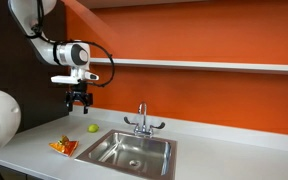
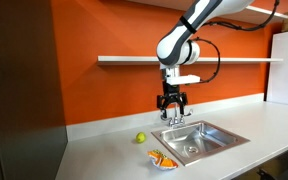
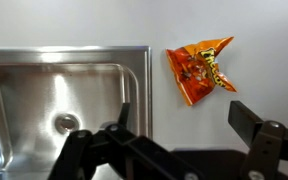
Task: Remove the orange packet from the sink and put it on the left side of the counter
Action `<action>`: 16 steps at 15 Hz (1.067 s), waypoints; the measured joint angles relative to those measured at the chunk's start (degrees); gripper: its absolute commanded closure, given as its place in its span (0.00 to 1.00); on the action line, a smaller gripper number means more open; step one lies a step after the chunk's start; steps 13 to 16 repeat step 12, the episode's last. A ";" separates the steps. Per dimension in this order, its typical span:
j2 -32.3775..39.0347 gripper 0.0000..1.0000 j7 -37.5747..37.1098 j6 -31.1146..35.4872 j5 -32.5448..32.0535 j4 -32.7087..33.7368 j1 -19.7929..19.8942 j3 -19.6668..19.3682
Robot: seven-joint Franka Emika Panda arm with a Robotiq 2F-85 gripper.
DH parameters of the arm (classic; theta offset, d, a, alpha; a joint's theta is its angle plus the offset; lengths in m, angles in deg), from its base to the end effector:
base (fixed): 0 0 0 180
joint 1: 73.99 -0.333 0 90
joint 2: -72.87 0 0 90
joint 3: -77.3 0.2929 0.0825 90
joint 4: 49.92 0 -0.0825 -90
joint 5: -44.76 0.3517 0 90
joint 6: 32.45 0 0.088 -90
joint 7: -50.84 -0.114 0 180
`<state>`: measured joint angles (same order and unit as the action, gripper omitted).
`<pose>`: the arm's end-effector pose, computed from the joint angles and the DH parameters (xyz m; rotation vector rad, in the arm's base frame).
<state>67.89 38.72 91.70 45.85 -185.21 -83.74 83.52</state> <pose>0.4359 0.1255 0.3443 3.1154 0.0853 -0.1656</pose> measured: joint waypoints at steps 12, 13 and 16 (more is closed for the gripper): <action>-10.97 0.00 -4.69 -0.01 -0.11 -7.92 3.16 -1.19; -10.97 0.00 -4.69 -0.01 -0.11 -7.92 3.16 -1.19; -10.97 0.00 -4.69 -0.01 -0.11 -7.92 3.16 -1.19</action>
